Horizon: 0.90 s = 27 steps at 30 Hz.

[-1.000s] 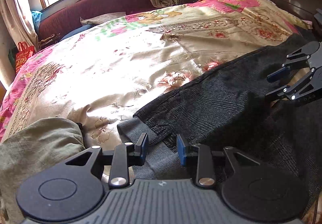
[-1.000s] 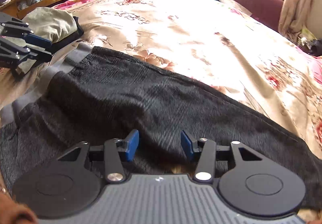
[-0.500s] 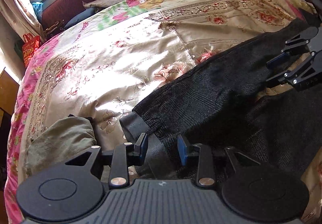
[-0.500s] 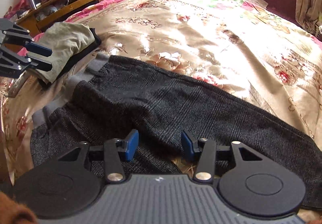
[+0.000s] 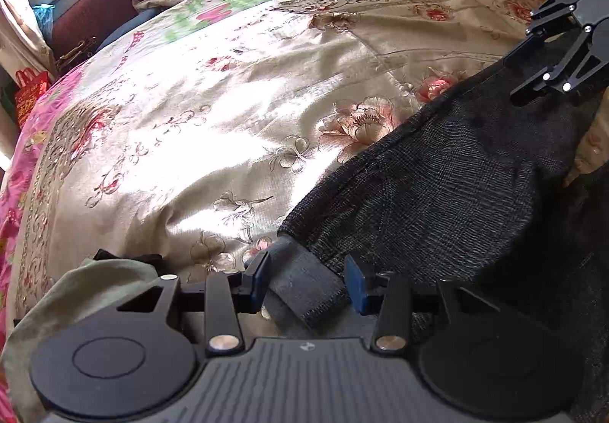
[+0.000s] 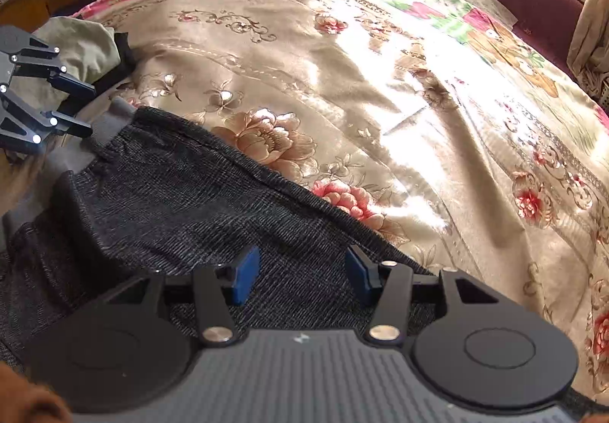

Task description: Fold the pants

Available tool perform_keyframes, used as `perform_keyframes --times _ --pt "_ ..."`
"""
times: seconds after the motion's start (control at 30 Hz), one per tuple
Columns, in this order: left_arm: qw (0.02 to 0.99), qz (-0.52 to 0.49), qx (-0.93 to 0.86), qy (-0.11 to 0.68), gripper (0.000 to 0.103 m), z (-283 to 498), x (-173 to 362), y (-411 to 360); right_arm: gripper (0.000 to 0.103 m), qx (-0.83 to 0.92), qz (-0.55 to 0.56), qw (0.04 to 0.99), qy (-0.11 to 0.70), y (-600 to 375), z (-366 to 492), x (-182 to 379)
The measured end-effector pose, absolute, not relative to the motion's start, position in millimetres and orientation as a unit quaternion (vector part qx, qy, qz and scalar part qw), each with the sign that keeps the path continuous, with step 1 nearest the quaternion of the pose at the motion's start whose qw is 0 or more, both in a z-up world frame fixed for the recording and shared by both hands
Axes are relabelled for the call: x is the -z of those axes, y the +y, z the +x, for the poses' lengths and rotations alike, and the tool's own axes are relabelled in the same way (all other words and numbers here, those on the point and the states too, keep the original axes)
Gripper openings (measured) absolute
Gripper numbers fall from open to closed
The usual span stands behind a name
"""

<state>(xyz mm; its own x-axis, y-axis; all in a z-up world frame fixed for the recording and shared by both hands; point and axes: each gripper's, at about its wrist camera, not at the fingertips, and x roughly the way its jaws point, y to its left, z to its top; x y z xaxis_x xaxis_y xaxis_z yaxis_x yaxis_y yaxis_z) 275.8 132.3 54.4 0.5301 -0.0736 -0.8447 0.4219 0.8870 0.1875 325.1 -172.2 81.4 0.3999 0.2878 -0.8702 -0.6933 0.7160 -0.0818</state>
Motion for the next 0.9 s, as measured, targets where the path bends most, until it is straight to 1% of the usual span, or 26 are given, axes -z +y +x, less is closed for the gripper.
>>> perform_keyframes --times 0.1,0.2,0.33,0.4,0.47,0.5,0.57,0.6,0.63,0.73,0.77,0.8,0.83,0.87,0.9 --pt "0.845 0.192 0.159 0.473 0.056 296.6 -38.8 137.2 0.051 -0.308 -0.251 0.795 0.459 -166.0 344.9 -68.4" --pt "0.832 0.203 0.179 0.484 0.056 308.7 -28.7 137.0 0.051 -0.315 -0.248 0.784 0.473 -161.5 368.0 -56.9" --pt "0.815 0.216 0.211 0.494 0.057 319.1 -28.2 137.5 0.051 -0.348 -0.295 0.743 0.489 -149.1 385.8 -38.0" --pt "0.809 0.208 0.224 0.501 0.058 324.4 -28.3 141.8 0.051 -0.365 -0.298 0.722 0.507 -144.5 396.6 -28.9" --pt "0.805 0.206 0.232 0.506 0.060 328.6 -26.0 144.8 0.052 -0.379 -0.305 0.703 0.519 -139.7 405.8 -19.6" --pt "0.803 0.207 0.235 0.508 0.063 330.9 -23.7 146.1 0.053 -0.386 -0.306 0.695 0.524 -137.9 409.3 -16.4" --pt "0.796 0.200 0.247 0.516 0.064 335.9 -19.2 148.8 0.054 -0.391 -0.308 0.685 0.532 -135.0 412.8 -13.9" --pt "0.792 0.193 0.249 0.522 0.064 338.4 -16.2 149.6 0.051 -0.389 -0.309 0.685 0.533 -133.9 411.8 -14.9" --pt "0.790 0.189 0.251 0.526 0.063 338.9 -14.0 149.8 0.045 -0.389 -0.310 0.684 0.533 -133.4 408.3 -16.0" --pt "0.787 0.202 0.256 0.524 0.063 334.5 -13.3 147.7 0.031 -0.396 -0.317 0.669 0.544 -131.3 393.6 -17.7" --pt "0.786 0.203 0.257 0.524 0.062 335.2 -13.0 147.6 0.030 -0.393 -0.313 0.670 0.546 -132.1 392.1 -17.6" --pt "0.783 0.205 0.259 0.527 0.060 336.7 -11.3 146.8 0.025 -0.387 -0.301 0.674 0.552 -133.4 393.7 -17.5" --pt "0.780 0.205 0.262 0.529 0.058 339.4 -10.3 146.7 0.019 -0.377 -0.286 0.680 0.560 -134.9 399.2 -17.2" --pt "0.777 0.204 0.264 0.534 0.056 341.6 -10.3 146.0 0.016 -0.368 -0.270 0.685 0.568 -136.3 404.6 -17.2" --pt "0.774 0.202 0.265 0.538 0.051 343.8 -10.8 144.4 0.012 -0.361 -0.257 0.690 0.573 -137.9 407.3 -17.5"
